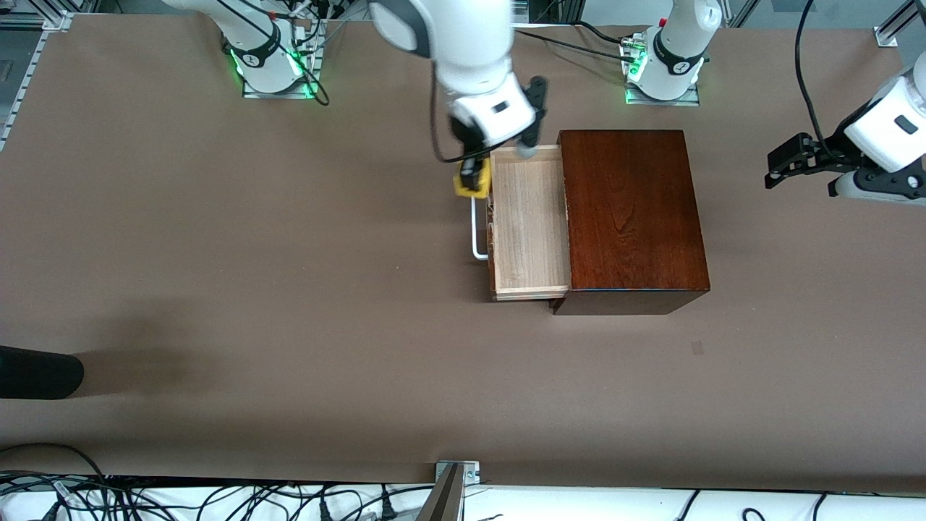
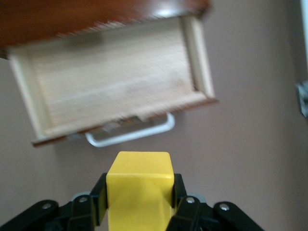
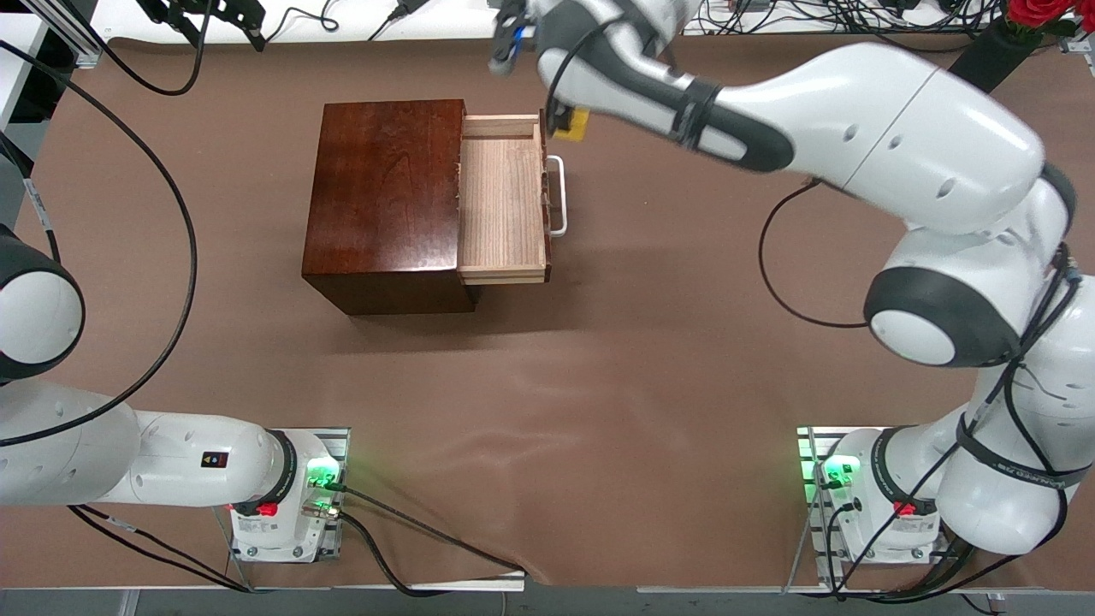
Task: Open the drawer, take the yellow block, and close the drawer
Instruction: 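Lift the yellow cube out of the drawer with the right gripper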
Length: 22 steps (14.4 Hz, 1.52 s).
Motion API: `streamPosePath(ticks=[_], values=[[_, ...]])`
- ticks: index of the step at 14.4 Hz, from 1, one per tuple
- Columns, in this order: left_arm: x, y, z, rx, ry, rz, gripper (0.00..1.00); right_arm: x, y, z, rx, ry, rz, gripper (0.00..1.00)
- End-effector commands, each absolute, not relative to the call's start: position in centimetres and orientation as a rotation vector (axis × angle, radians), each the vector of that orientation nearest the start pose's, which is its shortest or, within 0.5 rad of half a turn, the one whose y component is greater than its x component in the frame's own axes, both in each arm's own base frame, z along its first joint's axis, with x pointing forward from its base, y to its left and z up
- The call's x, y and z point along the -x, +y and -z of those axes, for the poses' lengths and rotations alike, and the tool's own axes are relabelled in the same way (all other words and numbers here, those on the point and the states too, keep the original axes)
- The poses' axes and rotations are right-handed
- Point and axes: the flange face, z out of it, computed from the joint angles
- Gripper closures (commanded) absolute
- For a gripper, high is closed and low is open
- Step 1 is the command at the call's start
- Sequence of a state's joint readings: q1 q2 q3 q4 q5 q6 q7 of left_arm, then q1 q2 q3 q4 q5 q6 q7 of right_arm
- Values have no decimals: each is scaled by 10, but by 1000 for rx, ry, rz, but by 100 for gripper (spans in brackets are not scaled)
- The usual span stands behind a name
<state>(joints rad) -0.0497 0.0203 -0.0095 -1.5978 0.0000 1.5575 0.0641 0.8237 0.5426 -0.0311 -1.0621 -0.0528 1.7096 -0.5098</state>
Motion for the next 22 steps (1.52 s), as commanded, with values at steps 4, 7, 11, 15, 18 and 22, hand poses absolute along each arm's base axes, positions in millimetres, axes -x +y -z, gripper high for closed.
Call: streamPosePath(ticks=[4, 7, 11, 15, 18, 22], values=[[-561, -159, -553, 3148, 553, -271, 0, -606, 369, -548, 2772, -1484, 165, 100], [-555, -226, -526, 3246, 714, -398, 0, -618, 316, -548, 2944, -1121, 125, 100], [-555, -308, -499, 3264, 930, -501, 0, -610, 239, -505, 3042, -733, -69, 100], [-514, -412, -479, 3003, 1567, -425, 0, -604, 170, -448, 3068, -473, -175, 100], [-510, -447, -469, 2755, 2058, -189, 0, -594, 139, -406, 3086, -334, -224, 100], [-505, -500, -413, 2426, 2365, 15, 0, -575, 106, -352, 3104, -153, -258, 100]])
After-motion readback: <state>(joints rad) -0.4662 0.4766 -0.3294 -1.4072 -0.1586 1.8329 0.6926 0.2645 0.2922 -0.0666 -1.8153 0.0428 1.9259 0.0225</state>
